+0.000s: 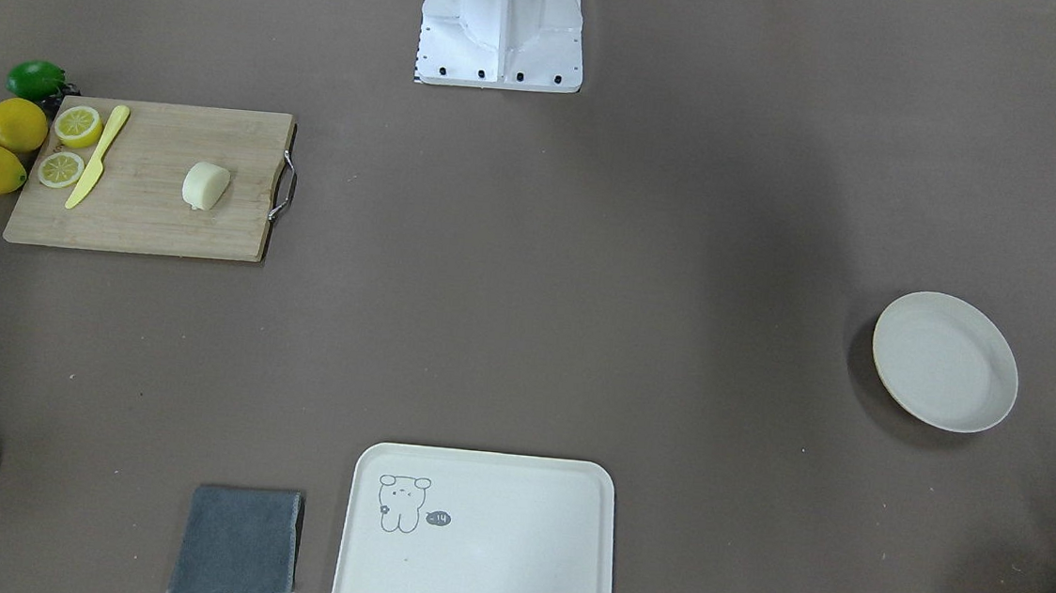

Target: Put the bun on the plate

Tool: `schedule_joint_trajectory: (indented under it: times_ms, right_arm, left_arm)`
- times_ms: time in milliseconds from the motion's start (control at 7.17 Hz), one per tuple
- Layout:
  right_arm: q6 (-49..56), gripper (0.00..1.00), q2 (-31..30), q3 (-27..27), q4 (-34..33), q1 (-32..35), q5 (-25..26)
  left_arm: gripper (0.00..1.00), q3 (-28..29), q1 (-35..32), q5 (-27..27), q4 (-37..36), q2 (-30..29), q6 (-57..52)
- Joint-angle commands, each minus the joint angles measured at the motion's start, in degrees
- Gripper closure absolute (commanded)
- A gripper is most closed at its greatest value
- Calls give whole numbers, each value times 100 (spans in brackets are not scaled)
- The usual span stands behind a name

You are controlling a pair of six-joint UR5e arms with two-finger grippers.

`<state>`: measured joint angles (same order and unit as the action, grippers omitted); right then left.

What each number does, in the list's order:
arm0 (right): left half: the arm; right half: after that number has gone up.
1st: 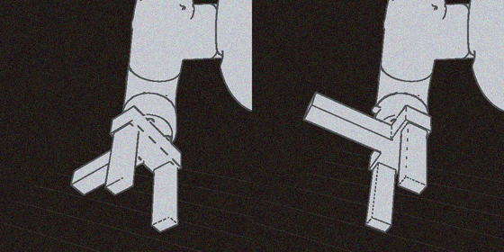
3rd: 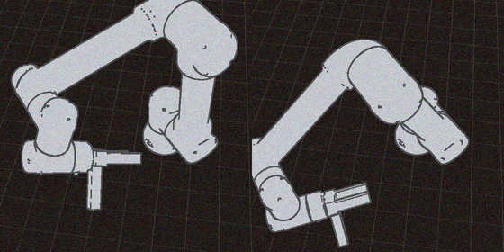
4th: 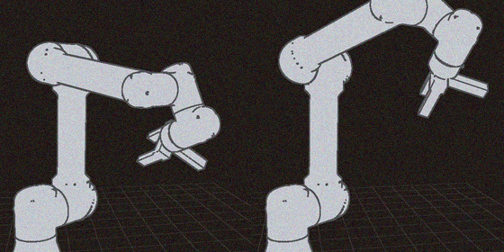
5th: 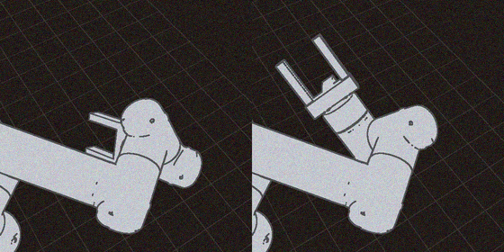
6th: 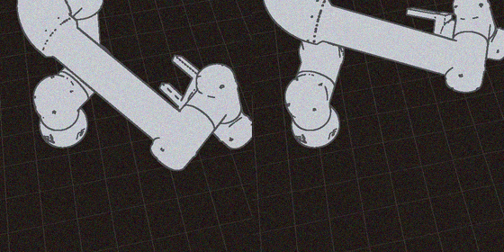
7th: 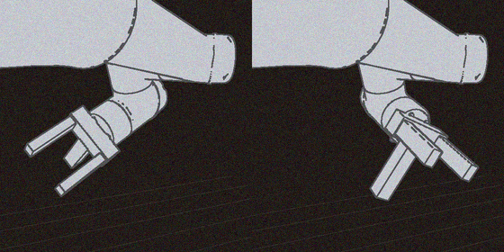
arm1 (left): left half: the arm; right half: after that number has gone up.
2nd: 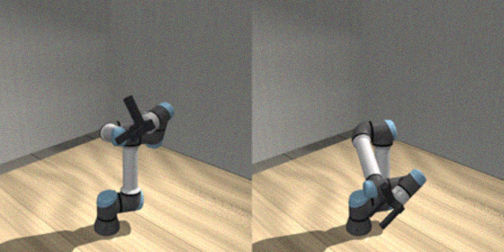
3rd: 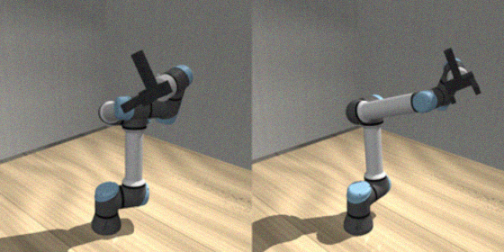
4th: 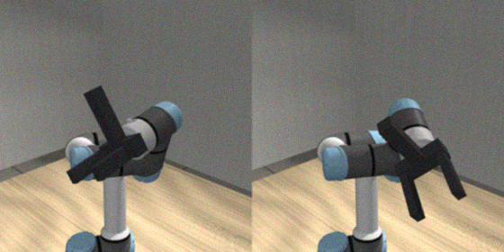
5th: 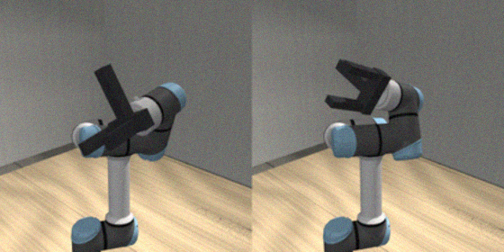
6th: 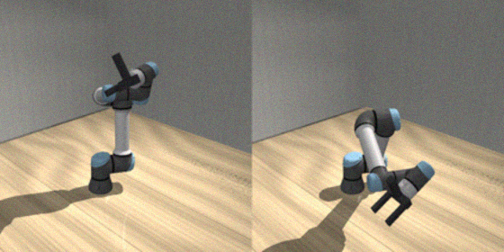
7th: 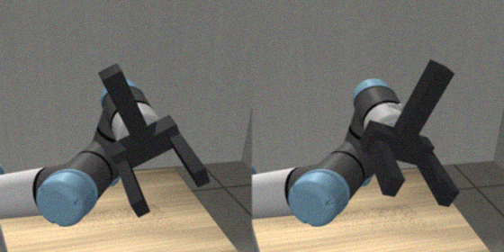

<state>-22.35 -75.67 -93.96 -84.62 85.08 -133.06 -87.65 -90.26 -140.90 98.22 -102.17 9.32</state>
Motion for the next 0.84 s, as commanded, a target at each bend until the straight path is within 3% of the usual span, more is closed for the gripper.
schedule_joint_trajectory:
  times_ms: [0, 279, 698]
  right_arm:
    - [-7, 0, 0, -26, 7, 0, 8]
    - [2, 0, -18, -79, 7, -17, 0]
    - [2, 0, -62, -105, 7, -17, 9]
  left_arm:
    - [2, 247, 244, -16, 119, 117, -341]
    - [2, 345, 656, -25, 110, 153, -405]
    - [3, 799, 1167, -25, 968, 338, -396]
